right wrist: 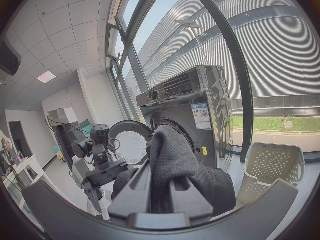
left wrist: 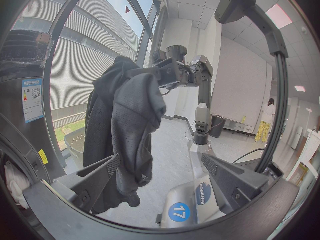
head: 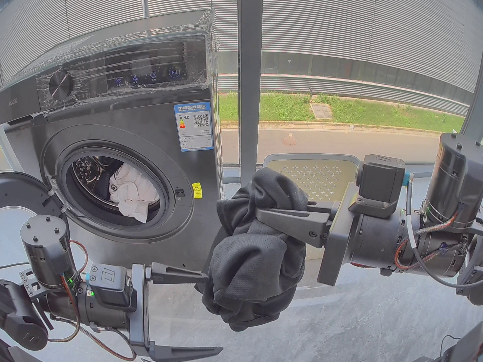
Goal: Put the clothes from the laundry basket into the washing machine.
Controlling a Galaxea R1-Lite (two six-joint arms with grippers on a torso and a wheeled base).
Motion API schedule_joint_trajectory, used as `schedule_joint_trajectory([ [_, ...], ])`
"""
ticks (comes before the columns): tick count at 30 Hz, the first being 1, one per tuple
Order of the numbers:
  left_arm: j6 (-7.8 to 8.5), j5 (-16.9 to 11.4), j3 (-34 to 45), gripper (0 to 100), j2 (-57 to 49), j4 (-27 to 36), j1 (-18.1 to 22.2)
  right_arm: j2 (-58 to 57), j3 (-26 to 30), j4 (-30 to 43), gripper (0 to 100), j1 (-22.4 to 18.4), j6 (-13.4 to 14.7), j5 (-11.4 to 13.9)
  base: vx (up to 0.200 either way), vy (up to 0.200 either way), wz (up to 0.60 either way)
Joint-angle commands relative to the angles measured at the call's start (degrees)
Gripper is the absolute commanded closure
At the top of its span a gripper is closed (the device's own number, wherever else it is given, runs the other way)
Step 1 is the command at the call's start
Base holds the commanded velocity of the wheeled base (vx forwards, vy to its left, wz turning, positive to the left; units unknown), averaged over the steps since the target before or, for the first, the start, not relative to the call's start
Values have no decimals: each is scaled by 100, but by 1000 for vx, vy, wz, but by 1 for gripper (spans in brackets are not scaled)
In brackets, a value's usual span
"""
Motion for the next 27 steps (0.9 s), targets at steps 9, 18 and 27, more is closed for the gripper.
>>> schedule_joint_trajectory([
  [9, -16, 658, 318, 0, 1487, -2100, 21, 48, -98, 0, 100, 350, 19, -75, 0, 0, 0],
  [18, -508, 667, 309, 0, 1100, -2311, -49, 30, -89, 0, 100, 350, 19, -84, 0, 0, 0],
  [27, -596, 667, 318, 0, 1100, -2364, -190, 57, -115, 0, 100, 508, 19, -84, 0, 0, 0],
])
